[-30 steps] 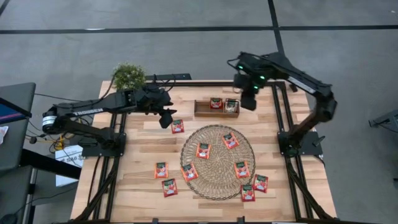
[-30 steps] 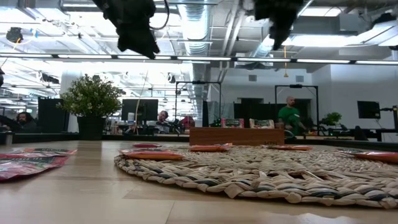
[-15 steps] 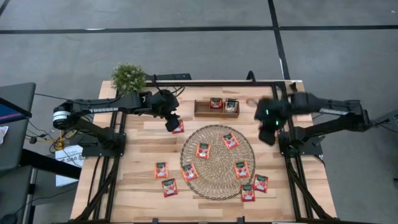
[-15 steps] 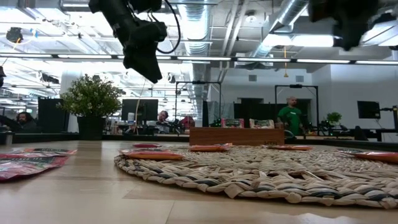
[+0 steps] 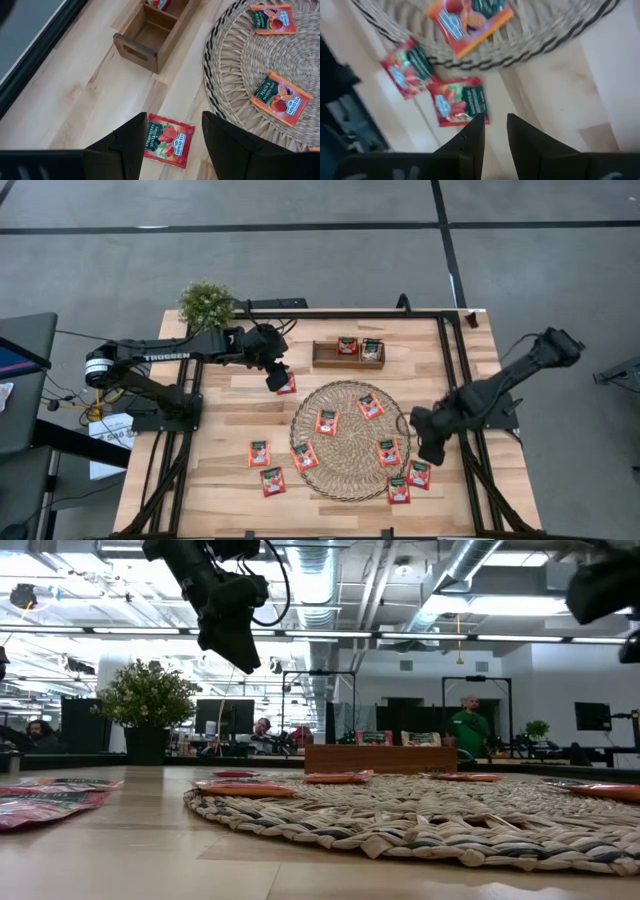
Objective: Pick & Place Tea
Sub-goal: Put the red tea bag into the middle section of the wooden organizer
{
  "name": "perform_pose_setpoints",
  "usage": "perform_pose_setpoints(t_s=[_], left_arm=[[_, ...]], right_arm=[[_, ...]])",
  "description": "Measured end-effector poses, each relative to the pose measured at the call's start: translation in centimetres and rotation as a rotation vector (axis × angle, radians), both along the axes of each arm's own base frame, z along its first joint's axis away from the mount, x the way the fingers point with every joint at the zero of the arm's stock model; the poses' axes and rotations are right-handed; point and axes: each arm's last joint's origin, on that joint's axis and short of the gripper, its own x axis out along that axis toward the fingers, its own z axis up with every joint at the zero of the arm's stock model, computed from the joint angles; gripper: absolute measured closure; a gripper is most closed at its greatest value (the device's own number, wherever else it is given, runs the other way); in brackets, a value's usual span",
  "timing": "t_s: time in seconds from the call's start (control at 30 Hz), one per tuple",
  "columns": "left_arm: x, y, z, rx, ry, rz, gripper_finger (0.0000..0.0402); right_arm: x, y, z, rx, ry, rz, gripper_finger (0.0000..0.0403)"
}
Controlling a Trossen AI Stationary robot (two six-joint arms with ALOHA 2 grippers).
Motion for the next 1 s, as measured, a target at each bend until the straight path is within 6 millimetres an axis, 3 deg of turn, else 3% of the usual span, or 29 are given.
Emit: perform_pose_setpoints(t_s=[0.47, 1.0], left_arm=[[0.0, 0.0, 0.0, -0.011, -0.005, 0.014, 0.0220], [0.0, -0.1, 0.0, -0.041, -0.013, -0.001, 0.0220]], right_arm=[[0.2, 5.6, -4.5, -0.117, 0.083, 0.193, 0.0328], [0.7, 5.1, -7.5, -0.088, 0.073, 0.161, 0.0328]])
